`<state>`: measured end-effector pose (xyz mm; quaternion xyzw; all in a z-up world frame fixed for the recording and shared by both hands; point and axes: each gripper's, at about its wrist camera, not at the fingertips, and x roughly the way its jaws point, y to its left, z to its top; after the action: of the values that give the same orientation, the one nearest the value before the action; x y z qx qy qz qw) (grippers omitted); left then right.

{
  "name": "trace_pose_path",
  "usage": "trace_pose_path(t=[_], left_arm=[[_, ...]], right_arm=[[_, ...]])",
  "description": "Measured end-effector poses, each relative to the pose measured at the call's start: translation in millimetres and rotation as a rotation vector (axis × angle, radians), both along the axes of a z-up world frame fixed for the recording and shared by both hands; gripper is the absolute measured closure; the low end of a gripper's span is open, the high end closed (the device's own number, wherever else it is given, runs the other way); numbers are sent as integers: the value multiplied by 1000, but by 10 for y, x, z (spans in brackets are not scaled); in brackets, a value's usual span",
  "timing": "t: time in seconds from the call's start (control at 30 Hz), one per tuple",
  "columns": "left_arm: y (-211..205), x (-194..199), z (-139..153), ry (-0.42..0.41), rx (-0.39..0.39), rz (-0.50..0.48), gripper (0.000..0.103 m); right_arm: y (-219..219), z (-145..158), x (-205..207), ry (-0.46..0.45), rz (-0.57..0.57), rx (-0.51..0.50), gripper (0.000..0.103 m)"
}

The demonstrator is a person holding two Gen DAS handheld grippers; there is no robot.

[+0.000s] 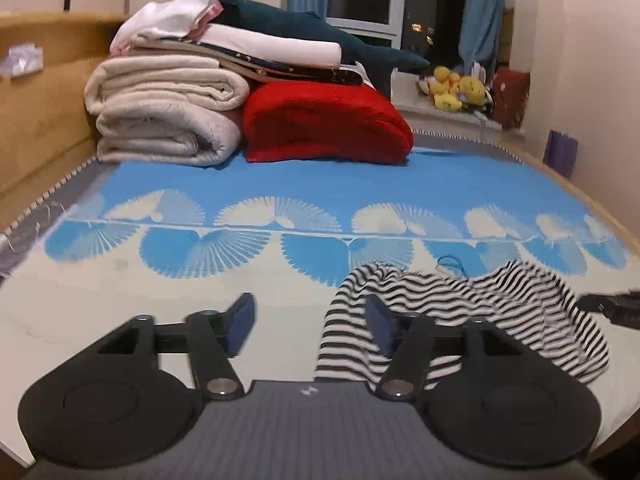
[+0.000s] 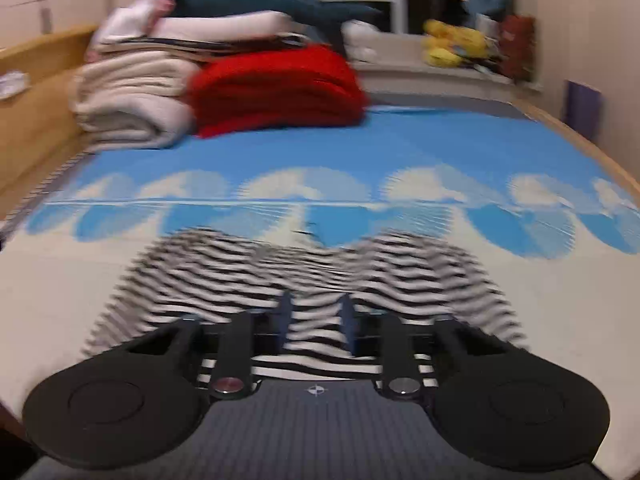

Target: Fold small clothes

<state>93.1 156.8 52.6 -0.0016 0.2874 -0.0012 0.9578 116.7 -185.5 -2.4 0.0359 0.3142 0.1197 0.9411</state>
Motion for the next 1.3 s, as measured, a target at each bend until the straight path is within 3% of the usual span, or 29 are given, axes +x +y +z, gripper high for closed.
trace_pose_path(t=[0.1,0.37,0.8,0.87,0.93,1.07,1.17,1.27,1.3], left_arm=[[46,4,-11,10,14,3,30],[371,-34,-12,13,-82,100,30],[732,2,10,27,-198,204,29],[765,22,0,38,-207,215,29],[792,43,-11,49,-208,223,29],[868,34,-18,54,-212,242,29],[961,23,-25,53,-232,261,29],[1041,30,-36,59,-262,280,29],[1051,37,-42,64,-272,283,29]], right_arm=[[398,-20,26,2,96,11,94],[1342,-175,124,35,263,15,94],[2539,-768,84,74,476,-131,92],[2639,-853,116,92,486,-148,82],[2712,-963,178,149,479,-158,61],[2824,-1142,247,204,460,-213,60],[2859,-1165,254,201,455,-217,61],[2848,-1155,261,196,446,-223,89],[2818,-1150,292,201,437,-217,93]])
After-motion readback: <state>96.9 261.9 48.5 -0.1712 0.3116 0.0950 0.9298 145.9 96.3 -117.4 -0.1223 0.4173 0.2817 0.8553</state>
